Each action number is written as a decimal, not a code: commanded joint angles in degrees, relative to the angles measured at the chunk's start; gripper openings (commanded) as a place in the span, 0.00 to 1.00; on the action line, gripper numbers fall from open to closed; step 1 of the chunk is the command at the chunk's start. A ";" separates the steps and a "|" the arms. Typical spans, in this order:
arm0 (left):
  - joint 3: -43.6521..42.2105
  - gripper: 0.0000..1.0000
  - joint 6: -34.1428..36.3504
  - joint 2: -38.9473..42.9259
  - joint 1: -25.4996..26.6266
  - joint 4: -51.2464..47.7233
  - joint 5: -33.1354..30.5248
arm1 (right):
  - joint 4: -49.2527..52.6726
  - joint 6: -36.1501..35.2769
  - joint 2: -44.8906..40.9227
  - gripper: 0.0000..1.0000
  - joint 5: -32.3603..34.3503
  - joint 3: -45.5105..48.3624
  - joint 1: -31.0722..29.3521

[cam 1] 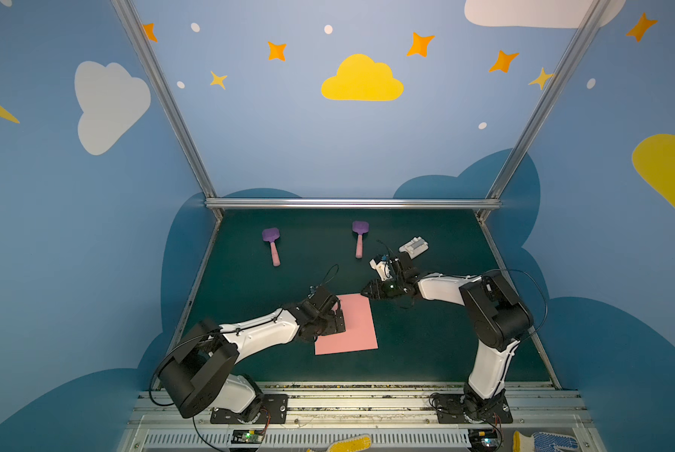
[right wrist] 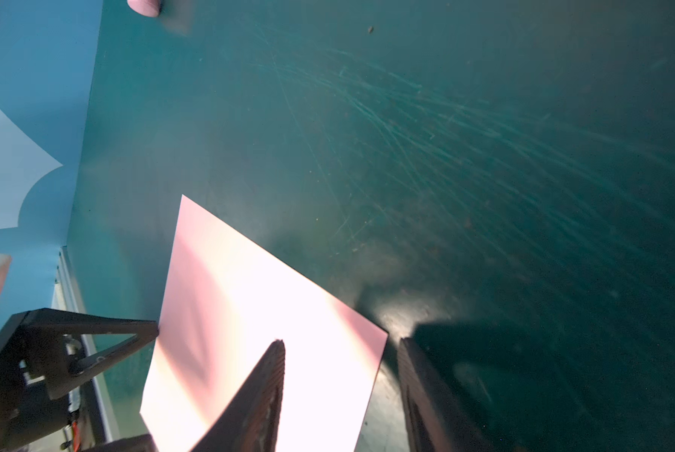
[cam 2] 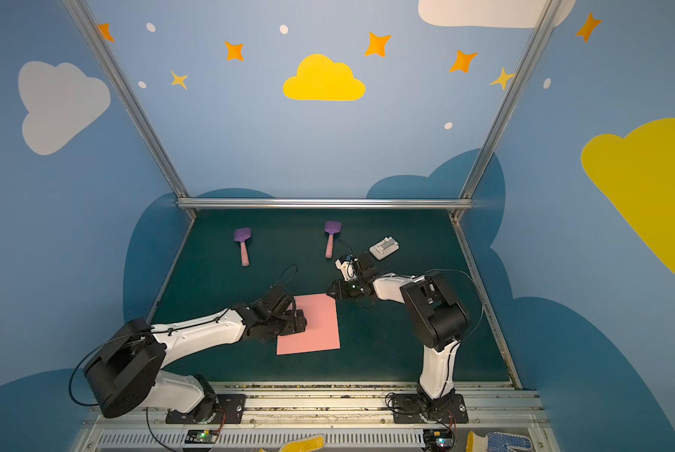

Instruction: Fold a paper plane with a square sheet of paper (fold left side to right side)

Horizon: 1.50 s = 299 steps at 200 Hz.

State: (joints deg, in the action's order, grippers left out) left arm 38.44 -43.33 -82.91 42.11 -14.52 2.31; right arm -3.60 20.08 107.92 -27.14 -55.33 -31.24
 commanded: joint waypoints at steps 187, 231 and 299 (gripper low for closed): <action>-5.44 1.00 -0.88 -6.91 0.07 8.33 4.70 | 5.65 20.86 -18.69 0.53 -0.39 23.02 -5.54; -5.39 1.00 -0.54 -6.92 0.07 8.37 4.55 | 5.10 28.03 -29.98 0.54 0.17 34.70 -7.27; -4.62 1.00 -0.49 -9.34 0.06 9.32 4.91 | 0.91 36.32 -32.72 0.56 4.05 36.51 -14.30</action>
State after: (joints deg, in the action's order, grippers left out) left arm 38.24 -43.94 -83.22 42.17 -14.20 2.17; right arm -5.41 52.62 71.37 -26.04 -19.42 -43.44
